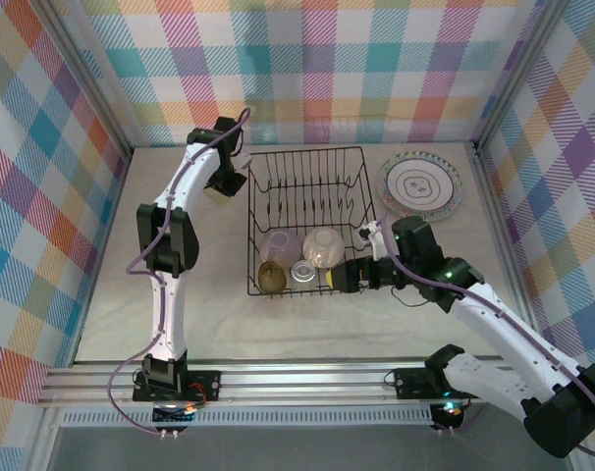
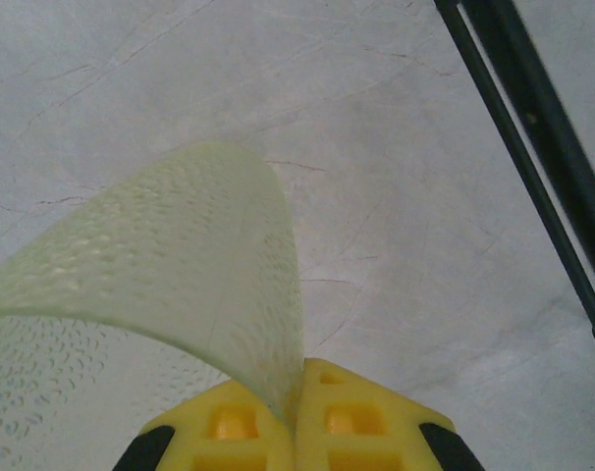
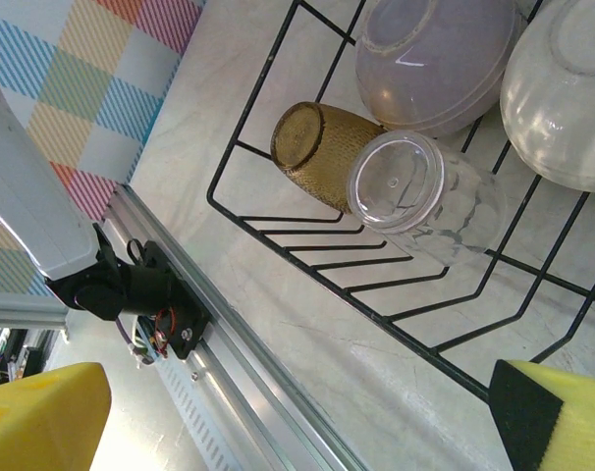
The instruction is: Unload the mixed dishes from the dish rack
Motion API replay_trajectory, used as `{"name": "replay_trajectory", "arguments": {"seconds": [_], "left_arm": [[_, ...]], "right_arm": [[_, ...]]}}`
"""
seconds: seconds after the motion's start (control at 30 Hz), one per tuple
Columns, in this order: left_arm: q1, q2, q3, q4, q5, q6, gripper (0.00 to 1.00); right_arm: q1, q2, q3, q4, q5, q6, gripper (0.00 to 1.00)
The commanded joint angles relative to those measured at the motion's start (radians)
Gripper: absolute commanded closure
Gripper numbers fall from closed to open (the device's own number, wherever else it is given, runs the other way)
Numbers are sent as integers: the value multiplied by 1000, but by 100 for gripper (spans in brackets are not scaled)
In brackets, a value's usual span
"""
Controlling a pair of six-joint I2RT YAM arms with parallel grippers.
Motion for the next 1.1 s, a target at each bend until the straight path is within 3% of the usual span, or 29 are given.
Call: {"name": "replay_trajectory", "arguments": {"seconds": [0.0,0.77,1.07], "left_arm": [[9,19,40,-65,-24,25,100],[-27,-37,27,-169,-5,39,100],[-28,-40,49,-150,-24,24,82]], "right_arm": [[12,13,39,-7,3,-17,1],[43,47,59,0,17,-9,1],[50,45,57,1,23,-5,1]]}}
